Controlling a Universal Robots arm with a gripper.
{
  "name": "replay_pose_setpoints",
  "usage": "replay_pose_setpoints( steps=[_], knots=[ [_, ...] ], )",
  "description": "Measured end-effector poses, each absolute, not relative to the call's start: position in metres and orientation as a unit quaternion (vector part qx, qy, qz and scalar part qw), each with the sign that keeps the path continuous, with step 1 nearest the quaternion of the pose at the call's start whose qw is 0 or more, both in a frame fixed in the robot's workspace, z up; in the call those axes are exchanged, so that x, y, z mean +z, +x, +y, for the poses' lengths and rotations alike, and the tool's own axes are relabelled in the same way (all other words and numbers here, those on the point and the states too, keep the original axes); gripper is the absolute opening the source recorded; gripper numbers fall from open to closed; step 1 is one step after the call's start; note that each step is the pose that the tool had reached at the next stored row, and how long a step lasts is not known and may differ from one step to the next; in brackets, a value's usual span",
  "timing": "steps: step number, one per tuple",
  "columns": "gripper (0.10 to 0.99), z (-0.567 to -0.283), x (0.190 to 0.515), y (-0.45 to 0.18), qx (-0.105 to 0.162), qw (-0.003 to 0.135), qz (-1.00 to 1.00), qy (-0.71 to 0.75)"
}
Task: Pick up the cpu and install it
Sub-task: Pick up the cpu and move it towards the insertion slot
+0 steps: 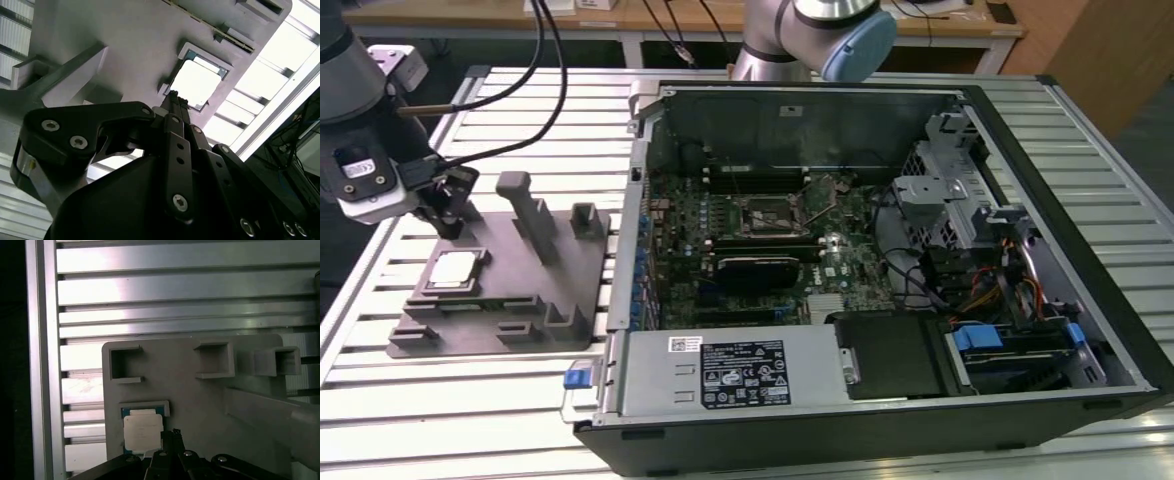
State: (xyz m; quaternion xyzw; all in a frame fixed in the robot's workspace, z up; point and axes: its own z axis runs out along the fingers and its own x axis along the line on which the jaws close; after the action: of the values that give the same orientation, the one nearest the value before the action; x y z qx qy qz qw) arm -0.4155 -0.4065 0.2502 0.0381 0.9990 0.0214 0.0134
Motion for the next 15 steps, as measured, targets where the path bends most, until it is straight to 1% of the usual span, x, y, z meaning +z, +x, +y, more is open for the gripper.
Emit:
replay_pose_setpoints(
  steps=[15],
  knots=[
    [0.106,-0.412,0.236,-0.419,0.021,0.013,0.999,0.038]
  ],
)
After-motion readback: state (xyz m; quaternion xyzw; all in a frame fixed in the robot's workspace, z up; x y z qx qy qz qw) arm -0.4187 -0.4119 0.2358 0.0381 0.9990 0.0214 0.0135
